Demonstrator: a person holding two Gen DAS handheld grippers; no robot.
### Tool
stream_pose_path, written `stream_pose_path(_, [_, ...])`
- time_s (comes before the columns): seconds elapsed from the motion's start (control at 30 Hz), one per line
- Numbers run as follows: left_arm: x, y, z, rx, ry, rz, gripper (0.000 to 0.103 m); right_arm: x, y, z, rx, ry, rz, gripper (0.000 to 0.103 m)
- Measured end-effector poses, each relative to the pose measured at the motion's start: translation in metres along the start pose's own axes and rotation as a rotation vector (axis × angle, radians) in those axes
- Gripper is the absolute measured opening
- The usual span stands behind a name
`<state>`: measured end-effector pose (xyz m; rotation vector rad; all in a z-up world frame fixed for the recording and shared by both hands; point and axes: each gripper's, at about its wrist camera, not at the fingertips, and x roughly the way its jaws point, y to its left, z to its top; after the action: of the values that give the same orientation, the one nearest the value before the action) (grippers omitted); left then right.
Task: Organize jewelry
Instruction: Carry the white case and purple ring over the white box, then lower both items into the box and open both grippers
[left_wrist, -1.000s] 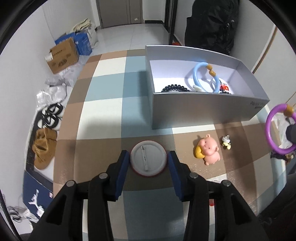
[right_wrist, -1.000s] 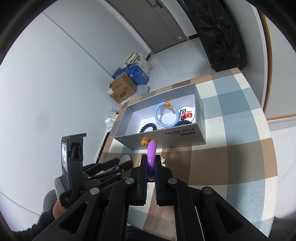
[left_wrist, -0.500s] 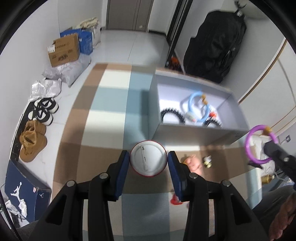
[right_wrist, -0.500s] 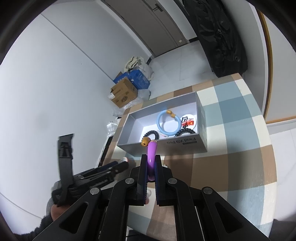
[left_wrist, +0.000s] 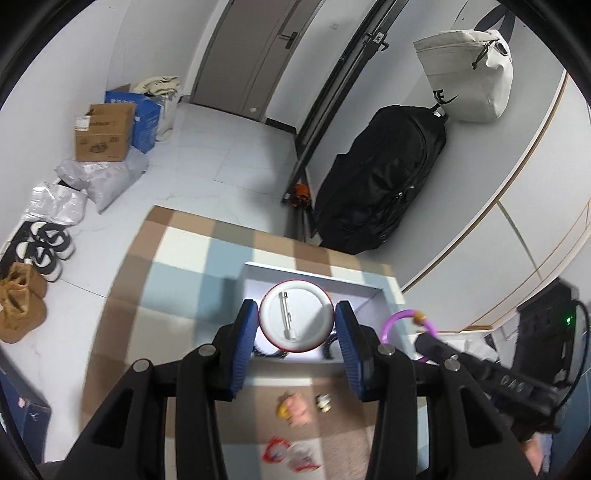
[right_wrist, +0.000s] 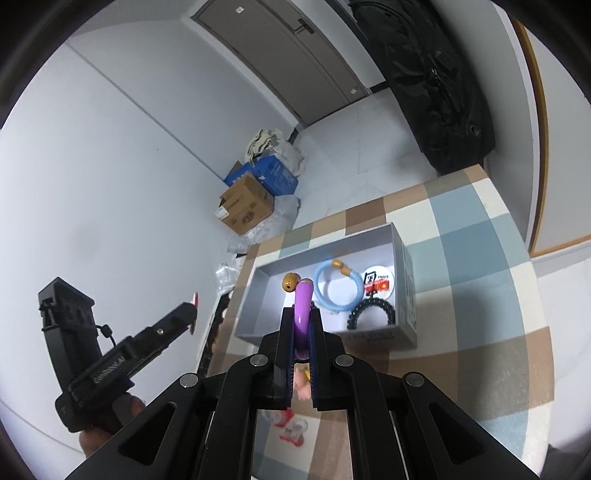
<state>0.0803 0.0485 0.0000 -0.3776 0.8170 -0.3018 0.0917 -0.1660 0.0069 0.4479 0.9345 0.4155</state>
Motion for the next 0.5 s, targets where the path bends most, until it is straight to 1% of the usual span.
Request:
stream_pose_path(0.13, [0.024, -0.002, 0.005, -0.019, 0.05, -0.025, 0.037, 0.009, -0.006, 0.006, 0.024, 0.008, -0.009, 0.006])
stream_pose_path(0.27, [0.039, -0.003, 0.004, -0.03, 0.099, -0.037, 0.037, 0.019, -0.013, 0.009, 0.054, 0.027, -0.017, 0.006])
stream_pose_path(0.37, [0.042, -0.006, 0.003, -0.038, 0.108, -0.032, 0.037, 0.026, -0.018, 0.011, 0.066, 0.035, -0.021, 0.006])
stream_pose_path(0.5, [0.048, -0.003, 0.004, -0.056, 0.118, -0.025, 0.037, 0.033, -0.025, 0.014, 0.097, 0.037, 0.001, 0.006])
